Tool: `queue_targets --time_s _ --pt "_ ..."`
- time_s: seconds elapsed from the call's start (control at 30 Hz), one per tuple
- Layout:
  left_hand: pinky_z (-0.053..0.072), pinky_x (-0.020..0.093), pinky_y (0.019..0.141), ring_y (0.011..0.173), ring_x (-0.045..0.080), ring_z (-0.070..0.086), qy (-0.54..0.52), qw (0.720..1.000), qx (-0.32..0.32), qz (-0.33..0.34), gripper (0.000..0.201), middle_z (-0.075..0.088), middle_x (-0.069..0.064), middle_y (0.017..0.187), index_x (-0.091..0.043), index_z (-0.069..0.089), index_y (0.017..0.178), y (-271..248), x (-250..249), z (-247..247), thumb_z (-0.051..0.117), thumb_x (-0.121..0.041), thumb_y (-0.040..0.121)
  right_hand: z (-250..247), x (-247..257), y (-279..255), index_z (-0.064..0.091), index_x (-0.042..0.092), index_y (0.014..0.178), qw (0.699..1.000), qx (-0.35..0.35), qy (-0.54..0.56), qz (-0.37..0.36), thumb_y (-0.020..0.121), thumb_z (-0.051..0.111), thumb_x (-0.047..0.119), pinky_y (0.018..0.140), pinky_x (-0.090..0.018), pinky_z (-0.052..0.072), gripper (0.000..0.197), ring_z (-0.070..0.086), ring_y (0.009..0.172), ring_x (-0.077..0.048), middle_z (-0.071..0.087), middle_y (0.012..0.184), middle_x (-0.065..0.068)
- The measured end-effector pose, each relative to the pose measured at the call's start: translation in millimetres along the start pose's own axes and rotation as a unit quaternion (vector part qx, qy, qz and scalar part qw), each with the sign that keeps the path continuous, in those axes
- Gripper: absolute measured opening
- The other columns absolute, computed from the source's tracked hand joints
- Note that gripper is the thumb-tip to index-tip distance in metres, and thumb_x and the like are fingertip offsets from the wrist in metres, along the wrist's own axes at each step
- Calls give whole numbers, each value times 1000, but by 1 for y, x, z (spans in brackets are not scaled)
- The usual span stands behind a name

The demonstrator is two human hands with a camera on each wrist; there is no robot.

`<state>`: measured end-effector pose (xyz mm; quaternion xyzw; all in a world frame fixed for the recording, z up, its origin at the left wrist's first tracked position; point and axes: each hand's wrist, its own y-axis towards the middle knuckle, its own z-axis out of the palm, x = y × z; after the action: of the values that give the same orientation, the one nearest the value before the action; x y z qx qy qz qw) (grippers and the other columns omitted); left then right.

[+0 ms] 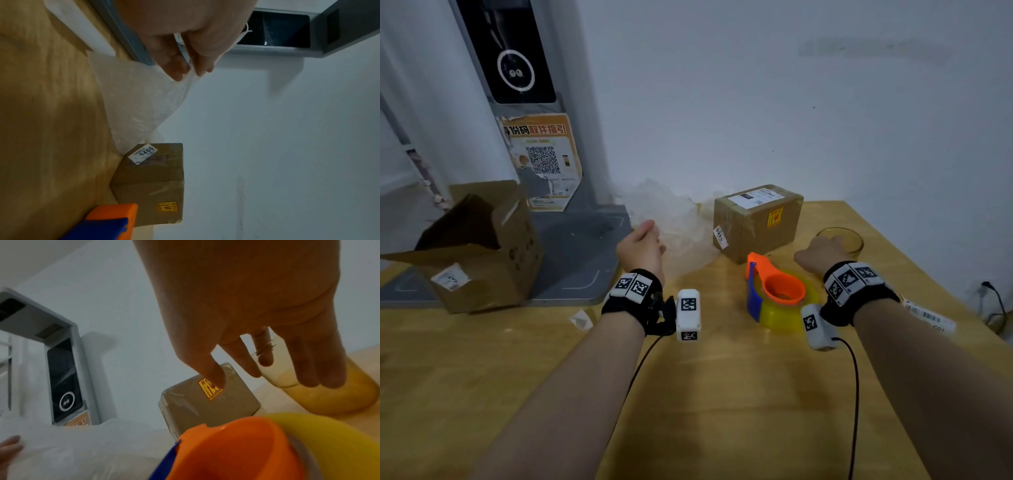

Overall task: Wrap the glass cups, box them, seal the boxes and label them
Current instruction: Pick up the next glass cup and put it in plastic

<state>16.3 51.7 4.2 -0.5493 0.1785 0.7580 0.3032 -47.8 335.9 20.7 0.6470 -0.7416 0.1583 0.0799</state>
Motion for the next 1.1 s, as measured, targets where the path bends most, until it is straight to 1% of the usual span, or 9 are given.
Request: queue_targets --time_s 0.1,0.23,0.33,0.53,0.63,0.7,0.77,0.9,1.1 --pt "60 24 73 78 11 65 -48 999 -21 9 19 72 1 95 -14 75 106 3 -12 -1 64 -2 96 5 -5 1 58 6 84 999 -2 45 -7 95 56 20 63 -33 41 18 49 83 -27 59 109 -19" --pt "54 20 76 88 17 64 -53 995 -68 56 27 71 8 104 -22 71 92 13 -21 -9 58 0 94 10 -8 -3 41 9 66 996 -35 78 -4 96 51 8 52 -29 28 31 36 56 -21 40 66 -8" --pt "50 10 71 99 15 65 -42 991 -98 84 29 66 3 114 -19 69 110 17 -26 -16 53 1 97 12 -6 -9 44 6 62 991 -101 85 4 97 49 6 50 -29 31 35 41 54 -25 46 63 -11" --pt "48 27 103 112 21 57 -15 987 -131 92 41 42 8 141 -10 54 136 21 -38 -32 51 3 97 -1 27 -35 68 4 95 940 -246 219 -82 106 40 20 76 -37 41 34 61 95 -39 61 101 -12" --pt "56 36 74 87 26 61 -5 994 -110 2 39 59 7 115 -12 55 133 24 -41 -43 54 -3 95 -17 52 -51 77 11 102 915 -238 291 -145 104 42 18 84 -34 44 36 61 100 -29 68 110 -6" --pt "40 30 53 60 22 47 31 995 -66 -68 29 56 9 92 -8 64 115 24 -42 -52 50 3 92 -21 67 -57 79 20 95 894 -204 362 -166 98 45 18 88 -35 50 34 65 101 -25 74 109 -2" --pt "32 28 51 55 19 37 89 991 -19 -99 34 50 10 80 -14 66 99 25 -40 -64 44 10 89 -23 79 -63 79 26 84 872 -154 435 -165 92 46 22 82 -37 57 33 72 90 -25 77 101 3" --pt "35 29 57 59 20 37 232 959 86 -137 55 43 8 78 -21 66 111 22 -37 -94 32 15 88 -19 99 -75 76 18 72 858 -90 480 -161 88 51 24 75 -47 60 30 71 61 -35 74 77 3" --pt "53 40 79 91 32 56 423 876 182 -142 76 57 11 116 -27 78 106 28 -31 -133 25 21 77 6 122 -91 67 7 64 894 -15 399 -201 92 57 27 45 -21 45 36 57 41 -19 60 48 -3"
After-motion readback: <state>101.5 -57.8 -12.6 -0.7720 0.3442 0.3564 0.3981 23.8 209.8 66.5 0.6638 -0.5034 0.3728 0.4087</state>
